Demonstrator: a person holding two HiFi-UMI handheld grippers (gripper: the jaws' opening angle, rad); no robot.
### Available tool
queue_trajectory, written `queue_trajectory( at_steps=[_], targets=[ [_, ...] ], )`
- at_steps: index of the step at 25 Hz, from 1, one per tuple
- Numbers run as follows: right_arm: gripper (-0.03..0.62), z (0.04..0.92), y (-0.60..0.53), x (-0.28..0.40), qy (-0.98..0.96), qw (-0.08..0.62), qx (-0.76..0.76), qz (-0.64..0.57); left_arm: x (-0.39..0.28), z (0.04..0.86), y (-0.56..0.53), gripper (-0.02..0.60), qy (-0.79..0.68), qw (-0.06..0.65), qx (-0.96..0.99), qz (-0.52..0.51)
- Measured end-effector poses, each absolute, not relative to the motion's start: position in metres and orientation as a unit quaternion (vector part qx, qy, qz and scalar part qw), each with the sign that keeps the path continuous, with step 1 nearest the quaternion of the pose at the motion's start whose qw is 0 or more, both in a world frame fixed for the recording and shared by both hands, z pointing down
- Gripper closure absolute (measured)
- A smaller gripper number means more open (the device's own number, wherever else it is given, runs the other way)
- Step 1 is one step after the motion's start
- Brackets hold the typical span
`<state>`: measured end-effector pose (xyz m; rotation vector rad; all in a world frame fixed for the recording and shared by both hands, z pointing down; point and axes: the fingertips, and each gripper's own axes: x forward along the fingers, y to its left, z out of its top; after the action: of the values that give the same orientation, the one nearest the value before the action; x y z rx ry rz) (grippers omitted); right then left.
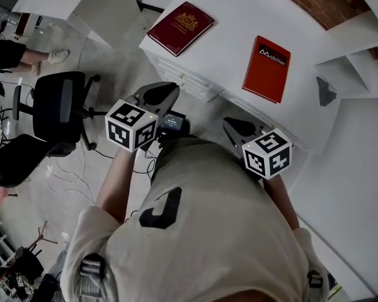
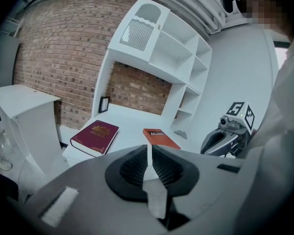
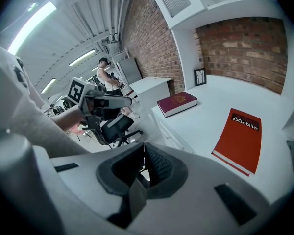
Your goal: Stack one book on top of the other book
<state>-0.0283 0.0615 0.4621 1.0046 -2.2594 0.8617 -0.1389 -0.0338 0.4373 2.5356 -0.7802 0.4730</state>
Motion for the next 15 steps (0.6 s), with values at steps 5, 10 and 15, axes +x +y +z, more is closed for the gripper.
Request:
queue_trajectory(
  at_steps=[5, 10, 15],
  targets=[
    [0.588, 0.462, 0.047, -0.040, -0.822, 0.255, 0.394, 0.323, -0.156, 0.442, -0.051, 0.555, -0.277, 0.226, 0.920, 0.162],
    [0.588, 0.460, 0.030, -0.061, -0.822, 0.259, 0.397, 0.314, -0.173, 0.440, -0.067, 0.555, -0.270, 0.223, 0.924, 0.153],
    [0.588, 0.461, 0.017, -0.082, -0.823, 0.263, 0.395, 0.313, -0.195, 0.443, -0.080, 0.555, -0.274, 0.225, 0.923, 0.150]
  ],
)
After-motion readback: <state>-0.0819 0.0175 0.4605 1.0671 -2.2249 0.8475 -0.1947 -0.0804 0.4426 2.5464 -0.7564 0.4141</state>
